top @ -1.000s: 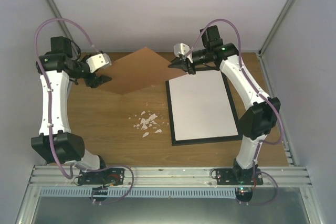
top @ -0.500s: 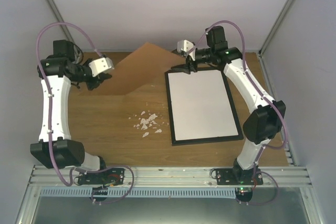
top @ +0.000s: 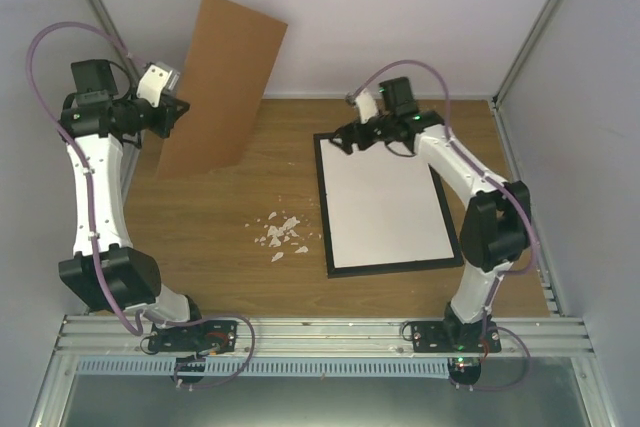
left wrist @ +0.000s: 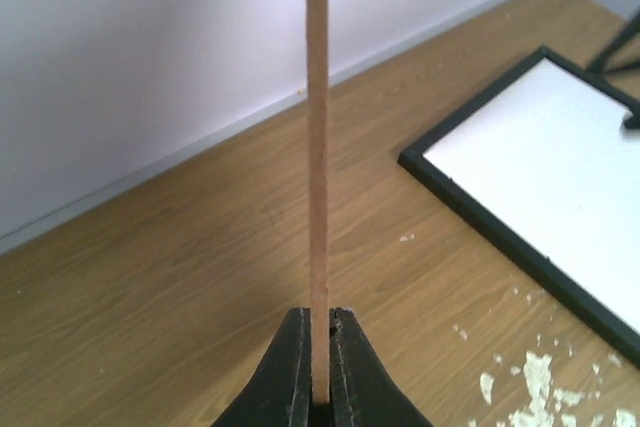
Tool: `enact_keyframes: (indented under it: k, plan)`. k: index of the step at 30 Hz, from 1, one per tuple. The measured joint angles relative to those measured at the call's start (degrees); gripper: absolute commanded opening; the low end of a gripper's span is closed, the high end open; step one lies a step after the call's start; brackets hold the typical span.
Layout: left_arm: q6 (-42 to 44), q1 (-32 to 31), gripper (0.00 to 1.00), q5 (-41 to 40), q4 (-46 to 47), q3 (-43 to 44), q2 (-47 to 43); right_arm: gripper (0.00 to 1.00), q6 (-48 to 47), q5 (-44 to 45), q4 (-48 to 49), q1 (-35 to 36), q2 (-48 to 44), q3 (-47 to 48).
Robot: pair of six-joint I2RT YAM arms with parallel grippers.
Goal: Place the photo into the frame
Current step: Turn over the photo frame item at the center of the board, then move the photo frame to the center of the board.
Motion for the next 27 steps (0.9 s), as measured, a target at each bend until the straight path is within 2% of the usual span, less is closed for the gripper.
enact_keyframes:
  k: [3, 9, 15, 27]
  plan:
    - [-4.22, 0.00, 0.00, 0.07, 2.23, -0.28, 0.07, 0.88, 3.56, 5.16, -1.40, 5.66, 1.66, -2.51]
    - [-9.90, 0.00, 0.00, -0.09, 6.43, -5.03, -0.42, 0.74, 8.59, 9.68, -4.83, 13.25, 6.51, -5.92]
    - [-11.63, 0.00, 0.00, -0.48, 7.89, -9.75, -2.82, 0.71, 12.57, 11.15, -8.98, 13.60, 12.50, -5.33]
    - [-11.41, 0.00, 0.00, -0.63, 8.04, -11.54, -4.68, 0.60, 16.96, 11.13, -9.73, 15.17, 13.20, -5.20]
